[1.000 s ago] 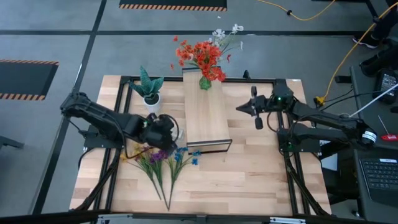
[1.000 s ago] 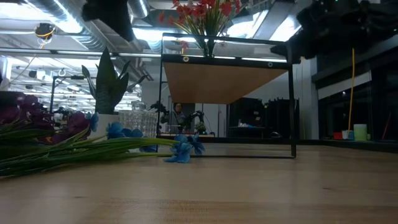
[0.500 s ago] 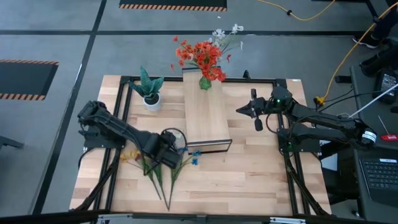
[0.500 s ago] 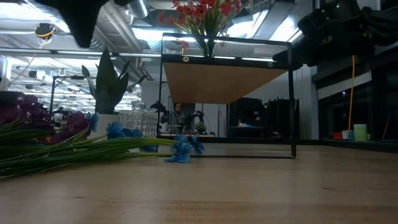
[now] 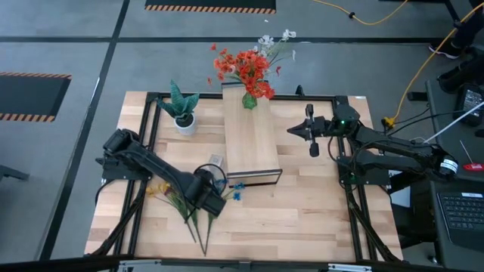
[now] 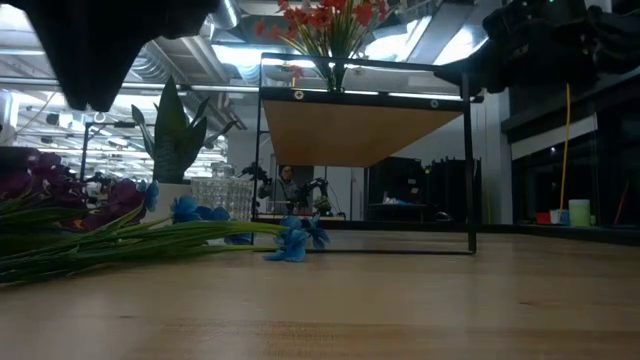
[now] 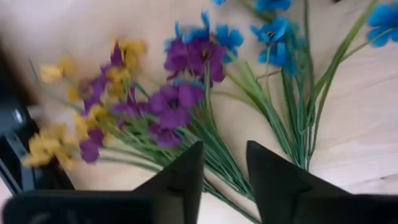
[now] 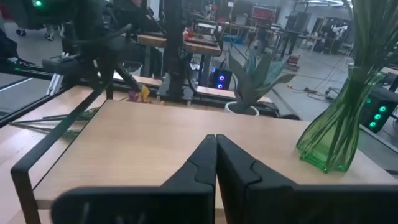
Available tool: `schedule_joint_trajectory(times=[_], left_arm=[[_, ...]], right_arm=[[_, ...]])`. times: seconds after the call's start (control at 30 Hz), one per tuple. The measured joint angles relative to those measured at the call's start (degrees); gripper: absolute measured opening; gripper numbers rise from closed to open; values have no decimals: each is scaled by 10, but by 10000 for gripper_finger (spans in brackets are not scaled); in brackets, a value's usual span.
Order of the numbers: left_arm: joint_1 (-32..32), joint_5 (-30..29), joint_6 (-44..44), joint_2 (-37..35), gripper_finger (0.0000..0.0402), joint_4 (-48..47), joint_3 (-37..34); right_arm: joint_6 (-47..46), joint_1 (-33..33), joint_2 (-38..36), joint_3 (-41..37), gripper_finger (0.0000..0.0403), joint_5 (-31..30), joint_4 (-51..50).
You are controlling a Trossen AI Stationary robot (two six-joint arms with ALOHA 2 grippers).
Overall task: Pick and place flowers into a vace then onto a shelf
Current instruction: Put the violet flowers into the transparent vase
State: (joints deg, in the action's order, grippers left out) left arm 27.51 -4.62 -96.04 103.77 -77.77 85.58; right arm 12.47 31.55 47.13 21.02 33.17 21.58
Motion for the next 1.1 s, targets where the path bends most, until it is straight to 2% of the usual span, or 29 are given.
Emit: schedule_joint_trajectory(times=[0.2, 0.33, 0.63, 0.83, 1.1], left_arm=[[24, 29, -76, 16, 173, 29, 0], [54, 29, -131, 28, 192, 62, 0], [97, 22, -278, 34, 192, 77, 0], [105, -18, -299, 50, 194, 83, -1], [105, -7, -317, 87, 190, 83, 0]], right_arm=[[0, 0, 0, 0, 12, 0, 10], [0, 0, 0, 0, 12, 1, 9], [1, 0, 0, 0, 12, 1, 18], [2, 0, 0, 0, 12, 1, 36], [2, 0, 0, 0, 12, 1, 57]])
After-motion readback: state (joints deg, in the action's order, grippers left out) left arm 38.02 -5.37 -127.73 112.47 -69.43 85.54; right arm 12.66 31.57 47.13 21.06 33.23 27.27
